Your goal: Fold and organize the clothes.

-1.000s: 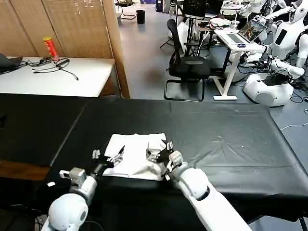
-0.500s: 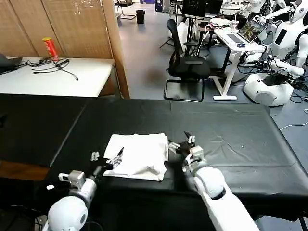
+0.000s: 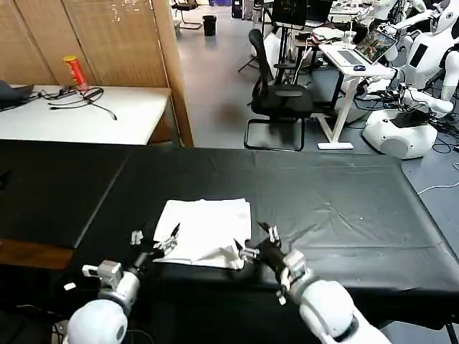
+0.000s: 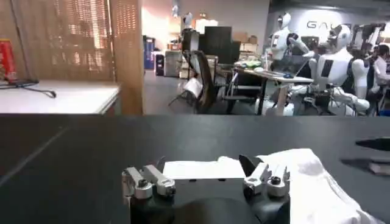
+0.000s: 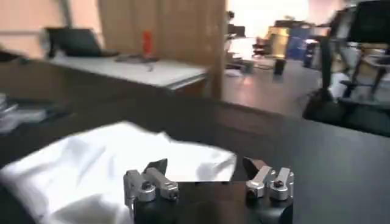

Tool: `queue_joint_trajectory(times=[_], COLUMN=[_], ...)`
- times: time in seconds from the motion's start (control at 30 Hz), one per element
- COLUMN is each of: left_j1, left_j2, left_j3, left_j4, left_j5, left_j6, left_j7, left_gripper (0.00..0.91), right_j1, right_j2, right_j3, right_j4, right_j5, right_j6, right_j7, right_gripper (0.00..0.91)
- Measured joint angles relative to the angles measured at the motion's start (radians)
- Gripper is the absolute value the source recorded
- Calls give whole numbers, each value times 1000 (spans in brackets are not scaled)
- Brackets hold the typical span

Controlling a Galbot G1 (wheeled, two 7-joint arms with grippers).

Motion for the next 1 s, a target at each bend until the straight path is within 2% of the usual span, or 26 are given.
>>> queue_joint_trajectory(times=[0.17,0.4,0.43,0.47,0.5,0.53,0.57,0.63,0.73,1.0], left_j1=[1,9,11,14,17,18,21,24,23,3], left_j2=[0,-6,-8,-8,-9,-9,-9,-9,-8,-4], left_j3=[-1,-2,-4,-5,-7,-10,-12,-16,-19,-24], left_j4=[-2,-5,-5,-5,-5,-5,-5,-6,-7,14], left_j5=[2,7,7,7,8,8,8,8,7,-1], left_j6=[0,-1,-2,-4,-6,-8,-9,-11,-12,-11], left_j7=[0,-1,-1,-1,0,0,0,0,1,1], left_gripper=[878,878,878,878,878,878,878,878,878,878], right_j1=[-22,-1,3,5,5,4,3,-2,-10,-45], right_j2=[-17,10,16,20,23,25,27,27,26,11], right_j3=[-20,-75,-82,-88,-92,-94,-96,-95,-90,-60], right_j4=[6,-31,-36,-42,-45,-47,-48,-48,-46,-10], right_j5=[-48,-91,-97,-105,-111,-114,-116,-121,-122,-119], right_j6=[10,13,14,16,18,18,19,21,21,-10], right_j7=[-12,-8,-6,-5,-4,-3,-2,5,19,25], right_gripper=[878,878,731,673,575,410,205,78,0,0])
